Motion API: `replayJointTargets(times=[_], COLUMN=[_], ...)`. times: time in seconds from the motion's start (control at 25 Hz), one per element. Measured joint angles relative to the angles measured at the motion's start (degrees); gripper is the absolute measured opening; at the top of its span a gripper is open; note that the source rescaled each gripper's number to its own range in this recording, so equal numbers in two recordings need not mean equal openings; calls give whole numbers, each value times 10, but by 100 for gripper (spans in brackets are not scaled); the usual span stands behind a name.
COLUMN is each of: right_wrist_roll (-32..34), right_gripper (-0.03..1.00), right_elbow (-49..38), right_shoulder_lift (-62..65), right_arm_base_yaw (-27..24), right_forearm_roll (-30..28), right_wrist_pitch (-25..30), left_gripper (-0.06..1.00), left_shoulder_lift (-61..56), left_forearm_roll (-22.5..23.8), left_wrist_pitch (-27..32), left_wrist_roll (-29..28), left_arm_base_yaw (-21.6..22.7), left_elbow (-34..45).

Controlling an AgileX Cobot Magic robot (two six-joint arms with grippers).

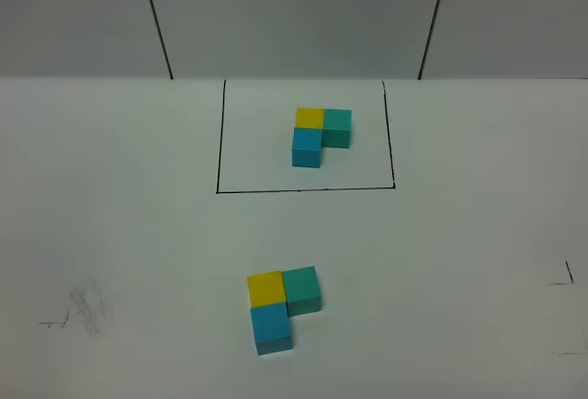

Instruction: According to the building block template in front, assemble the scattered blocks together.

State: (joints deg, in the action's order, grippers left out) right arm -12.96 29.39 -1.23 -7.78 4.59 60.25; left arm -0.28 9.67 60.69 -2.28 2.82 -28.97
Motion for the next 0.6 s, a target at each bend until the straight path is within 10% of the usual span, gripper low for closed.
replayJointTargets(times=[0.28, 0.6], right_wrist_roll=[3, 2], right_gripper=[94, 66], right_elbow=[-9, -9], right_shoulder_lift=[16, 17], right_arm_base_yaw=[47, 78], right_forearm_roll=[82, 92], right_wrist_pitch=[11, 11], left_gripper=[67, 67], left_shoulder_lift=[0, 0], left_forearm_roll=[0, 0], left_wrist_pitch=[0, 0], left_wrist_roll=[0, 1], left_arm_base_yaw=[0, 0], left_elbow=[0, 0])
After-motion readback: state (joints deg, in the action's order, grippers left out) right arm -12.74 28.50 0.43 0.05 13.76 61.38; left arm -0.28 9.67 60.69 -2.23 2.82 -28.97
